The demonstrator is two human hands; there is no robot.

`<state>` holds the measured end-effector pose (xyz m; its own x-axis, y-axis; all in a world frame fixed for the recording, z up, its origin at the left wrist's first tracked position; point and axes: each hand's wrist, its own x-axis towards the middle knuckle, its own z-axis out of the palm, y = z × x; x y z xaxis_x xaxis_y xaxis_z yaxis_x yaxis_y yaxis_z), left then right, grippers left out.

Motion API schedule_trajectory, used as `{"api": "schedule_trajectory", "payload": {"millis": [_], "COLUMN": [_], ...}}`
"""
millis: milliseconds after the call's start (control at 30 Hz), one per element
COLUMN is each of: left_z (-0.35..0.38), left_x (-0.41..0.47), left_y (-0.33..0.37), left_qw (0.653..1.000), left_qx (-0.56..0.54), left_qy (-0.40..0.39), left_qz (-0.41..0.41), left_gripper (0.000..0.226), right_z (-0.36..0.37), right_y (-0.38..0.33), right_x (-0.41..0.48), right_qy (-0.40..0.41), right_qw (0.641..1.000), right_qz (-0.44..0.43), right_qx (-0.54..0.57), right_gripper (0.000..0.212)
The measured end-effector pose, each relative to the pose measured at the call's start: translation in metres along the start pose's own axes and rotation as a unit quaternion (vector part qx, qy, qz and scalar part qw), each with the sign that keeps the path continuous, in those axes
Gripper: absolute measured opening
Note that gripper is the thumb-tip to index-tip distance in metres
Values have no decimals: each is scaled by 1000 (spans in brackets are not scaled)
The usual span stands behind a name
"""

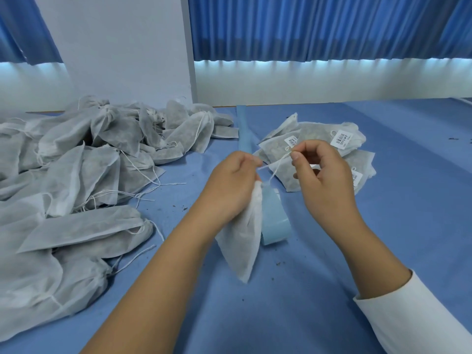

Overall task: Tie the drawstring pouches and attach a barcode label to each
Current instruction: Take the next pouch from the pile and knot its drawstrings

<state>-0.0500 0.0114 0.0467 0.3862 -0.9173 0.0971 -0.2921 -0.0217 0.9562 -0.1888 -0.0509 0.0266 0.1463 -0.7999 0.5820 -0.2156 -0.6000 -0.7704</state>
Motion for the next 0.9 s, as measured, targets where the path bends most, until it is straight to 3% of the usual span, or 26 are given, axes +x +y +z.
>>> {"api": "schedule_trajectory", "payload": {"millis": [100,200,267,367,600,900], "left_z": [-15,-27,-32,-32,-28,-27], "left_x": [2,5,6,10,18,14], "left_y": [3,2,0,-5,-13,-9], "left_qw": [991,975,978,997,995,988], "left_qx": [-99,-181,-165,-55,-41,-1], "left_qy": [-39,-99,-102,-39,90,147], "left_qz": [-80,-86,-79,-44,0,56], "left_gripper": [23,34,42,34,3,31], "right_z": [-1,-1,-1,1,14,21], "right_y": [-5,-8,-10,-14,-17,-11], "right_x": [-2,-3,-5,-8,-21,-26], "right_qy": [9,21,24,26,-58,-71], "right_qw": [1000,999,999,996,987,982], "right_qz": [-10,-26,-36,-58,-150,-173], "right_qx": [15,24,34,58,8,-30], "right_gripper": [24,24,24,20,15,8]}}
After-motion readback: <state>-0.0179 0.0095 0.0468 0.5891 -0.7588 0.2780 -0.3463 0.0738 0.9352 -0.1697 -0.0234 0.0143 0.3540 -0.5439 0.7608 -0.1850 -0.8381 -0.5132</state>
